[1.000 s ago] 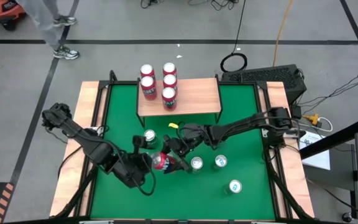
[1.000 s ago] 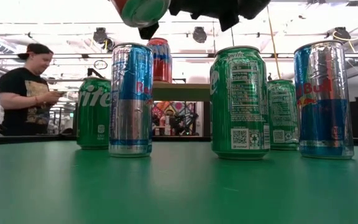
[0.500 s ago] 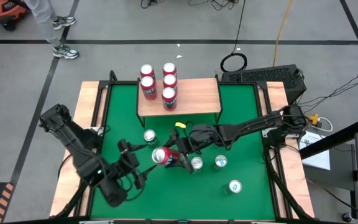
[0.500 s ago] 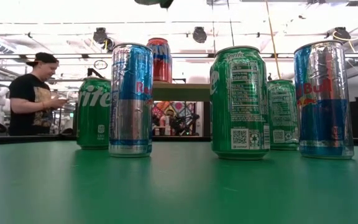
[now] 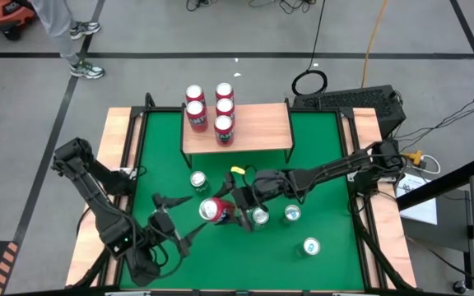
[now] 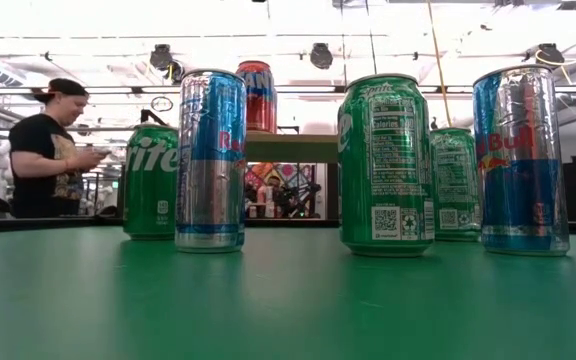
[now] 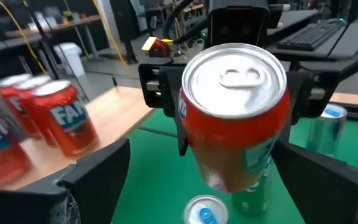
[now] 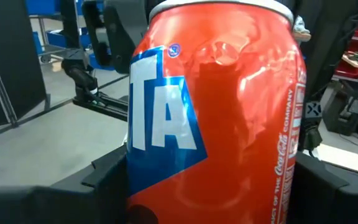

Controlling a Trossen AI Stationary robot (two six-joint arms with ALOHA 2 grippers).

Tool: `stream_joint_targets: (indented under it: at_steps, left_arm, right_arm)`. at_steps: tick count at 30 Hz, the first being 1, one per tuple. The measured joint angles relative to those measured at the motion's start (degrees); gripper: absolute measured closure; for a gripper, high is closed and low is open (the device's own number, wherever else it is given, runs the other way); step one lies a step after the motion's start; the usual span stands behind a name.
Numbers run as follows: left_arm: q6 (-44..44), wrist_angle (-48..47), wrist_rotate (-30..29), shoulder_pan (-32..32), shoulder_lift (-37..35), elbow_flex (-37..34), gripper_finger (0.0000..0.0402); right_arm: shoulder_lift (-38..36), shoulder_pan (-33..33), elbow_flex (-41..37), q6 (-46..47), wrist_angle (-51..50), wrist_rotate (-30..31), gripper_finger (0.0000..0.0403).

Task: Place canned beverage on shelf
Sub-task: Put the red soda can on the shelf aligned with the other red soda cans

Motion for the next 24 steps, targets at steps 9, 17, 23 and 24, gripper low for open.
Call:
stream_joint_targets:
  at_steps: [9, 17, 23, 24]
  left_arm:
    - [26.4, 24.0, 10.2, 5.2, -1.7, 0.0, 0.0014]
    - [29.5, 25.6, 16.6, 11.0, -1.7, 0.0, 0.0013]
    - [29.2, 25.1, 16.9, 9.1, -1.7, 0.0, 0.0013]
    - [29.2, 25.1, 16.8, 8.6, -1.7, 0.0, 0.0013]
  right_arm:
    - [0.0, 0.0, 0.0, -1.5, 2.0, 0.0, 0.0108]
    - [0.0, 0.0, 0.0, -1.4, 2.5, 2.0, 0.0108]
    - [0.0, -0.2, 0.0, -1.5, 2.0, 2.2, 0.0108]
    - [0.0, -0.2, 0.0, -1.6, 1.9, 2.1, 0.0108]
